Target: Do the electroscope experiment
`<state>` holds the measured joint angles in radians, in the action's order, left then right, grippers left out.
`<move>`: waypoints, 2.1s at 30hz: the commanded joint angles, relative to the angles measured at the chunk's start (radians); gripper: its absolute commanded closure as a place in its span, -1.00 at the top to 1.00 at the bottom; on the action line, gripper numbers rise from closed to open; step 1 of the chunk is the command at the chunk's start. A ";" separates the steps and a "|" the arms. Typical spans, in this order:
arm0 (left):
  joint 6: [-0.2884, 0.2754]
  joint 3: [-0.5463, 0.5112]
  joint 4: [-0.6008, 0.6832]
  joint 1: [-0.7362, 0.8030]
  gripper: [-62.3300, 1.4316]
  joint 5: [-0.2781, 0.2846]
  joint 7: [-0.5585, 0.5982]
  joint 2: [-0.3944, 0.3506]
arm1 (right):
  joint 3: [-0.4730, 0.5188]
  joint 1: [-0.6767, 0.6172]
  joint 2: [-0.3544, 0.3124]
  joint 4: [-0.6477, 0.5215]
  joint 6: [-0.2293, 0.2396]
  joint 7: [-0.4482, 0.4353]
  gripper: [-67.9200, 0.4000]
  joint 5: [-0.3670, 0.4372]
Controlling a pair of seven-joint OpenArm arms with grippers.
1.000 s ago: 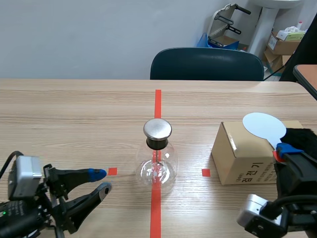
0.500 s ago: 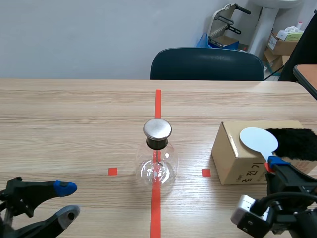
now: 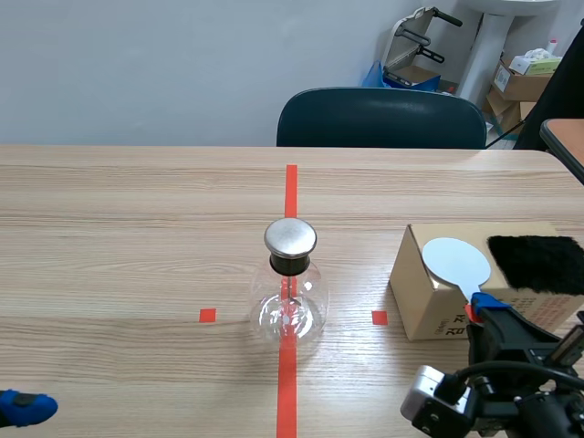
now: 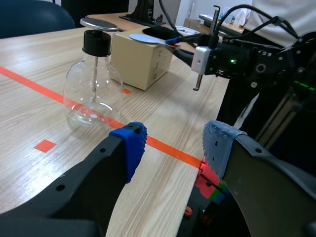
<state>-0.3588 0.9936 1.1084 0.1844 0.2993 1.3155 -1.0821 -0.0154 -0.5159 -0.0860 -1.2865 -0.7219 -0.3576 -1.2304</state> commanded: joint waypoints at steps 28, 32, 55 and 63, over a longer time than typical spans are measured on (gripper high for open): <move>-0.007 -0.006 0.035 0.020 -0.05 0.037 0.090 -0.066 | 0.001 -0.002 -0.008 -0.012 -0.061 0.045 1.00 0.000; -0.007 -0.006 0.035 0.020 -0.05 0.037 0.090 -0.066 | 0.001 -0.002 -0.008 -0.012 -0.061 0.045 1.00 0.000; -0.006 -0.006 0.035 0.020 -0.05 0.038 0.091 -0.066 | 0.002 -0.002 -0.008 -0.012 -0.055 0.045 1.00 0.000; -0.006 -0.006 0.035 0.020 -0.05 0.038 0.091 -0.066 | 0.002 -0.002 -0.008 -0.012 -0.055 0.045 1.00 0.000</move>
<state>-0.3637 0.9916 1.1282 0.2050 0.3374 1.3884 -1.1389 -0.0151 -0.5159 -0.0860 -1.2865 -0.7219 -0.3138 -1.2331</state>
